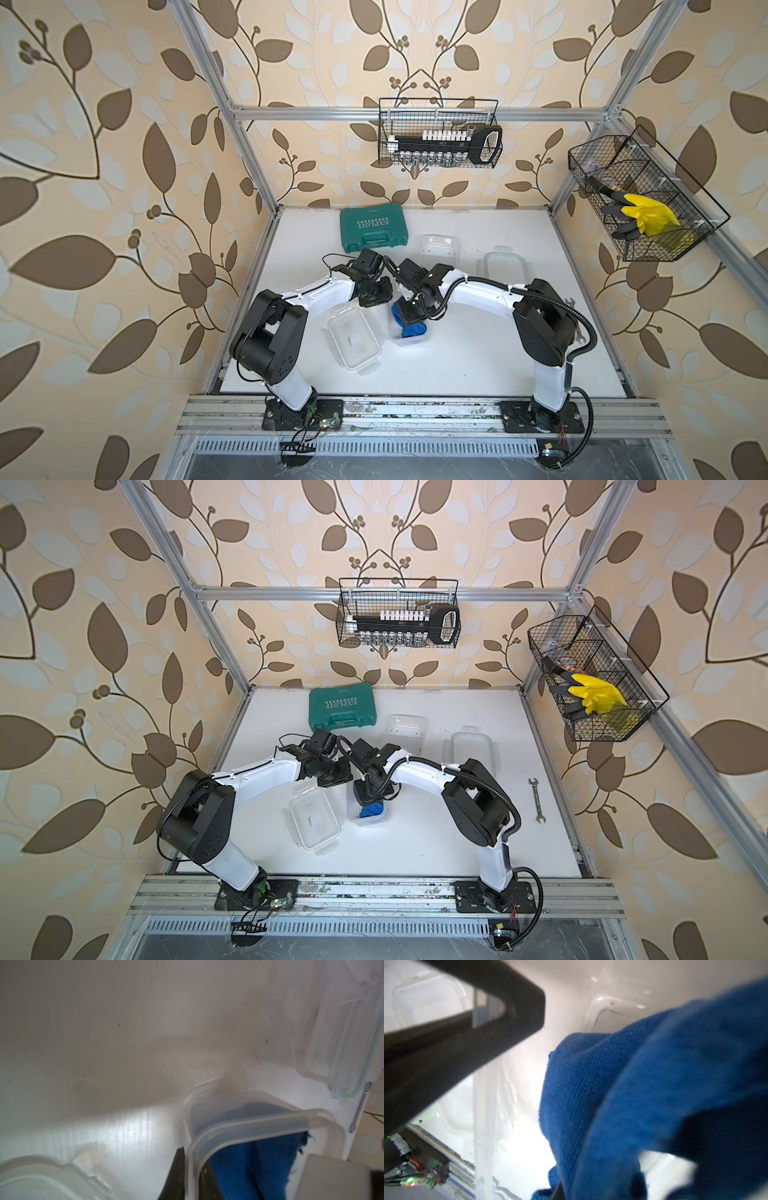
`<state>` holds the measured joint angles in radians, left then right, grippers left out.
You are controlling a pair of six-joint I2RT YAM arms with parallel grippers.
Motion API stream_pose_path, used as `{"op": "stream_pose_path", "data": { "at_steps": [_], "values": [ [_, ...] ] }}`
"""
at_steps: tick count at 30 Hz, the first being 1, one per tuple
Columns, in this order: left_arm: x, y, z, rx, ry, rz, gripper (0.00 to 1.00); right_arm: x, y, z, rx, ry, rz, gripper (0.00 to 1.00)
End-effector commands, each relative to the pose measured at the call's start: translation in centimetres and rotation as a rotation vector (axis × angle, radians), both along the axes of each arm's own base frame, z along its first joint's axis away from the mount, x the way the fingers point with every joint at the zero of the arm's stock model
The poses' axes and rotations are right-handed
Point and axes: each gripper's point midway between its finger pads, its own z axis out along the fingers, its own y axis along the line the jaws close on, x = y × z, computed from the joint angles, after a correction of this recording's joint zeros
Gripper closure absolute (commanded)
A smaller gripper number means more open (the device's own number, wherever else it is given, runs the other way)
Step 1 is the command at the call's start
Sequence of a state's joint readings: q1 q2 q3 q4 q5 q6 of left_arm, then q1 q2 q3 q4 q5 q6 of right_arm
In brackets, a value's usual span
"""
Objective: Wipe the insides of the lunch boxes
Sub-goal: Wipe the dirt inside the lunch box.
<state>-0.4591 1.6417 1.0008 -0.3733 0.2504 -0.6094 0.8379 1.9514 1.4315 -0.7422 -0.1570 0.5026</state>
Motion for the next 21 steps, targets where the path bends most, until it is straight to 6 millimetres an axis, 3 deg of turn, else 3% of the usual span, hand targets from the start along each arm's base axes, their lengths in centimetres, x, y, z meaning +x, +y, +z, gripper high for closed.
{"op": "stream_pose_path", "data": {
  "at_steps": [1,6,8,13,17,21],
  "values": [
    [0.3,0.5,-0.4,0.077,-0.011,-0.029,1.0,-2.0,-1.5,0.2,-0.069,0.032,0.06,1.0],
    [1.0,0.9,0.3,0.11,-0.038,-0.029,1.0,-1.6,-5.9,-0.1,-0.312,-0.025,0.095,1.0],
    [1.0,1.0,0.9,0.117,-0.053,-0.035,1.0,-0.4,-8.3,0.2,-0.439,-0.096,0.086,1.0],
    [0.7,1.1,2.3,0.146,-0.085,-0.038,1.0,3.4,-11.6,2.5,-0.667,-0.279,0.05,1.0],
    [-0.1,0.1,2.8,0.165,-0.106,-0.066,1.0,7.5,-12.0,5.2,-0.686,-0.434,-0.069,1.0],
    [-1.1,-1.5,2.7,0.15,-0.105,-0.103,1.0,10.7,-9.8,4.7,-0.498,-0.438,-0.2,1.0]
  ]
}}
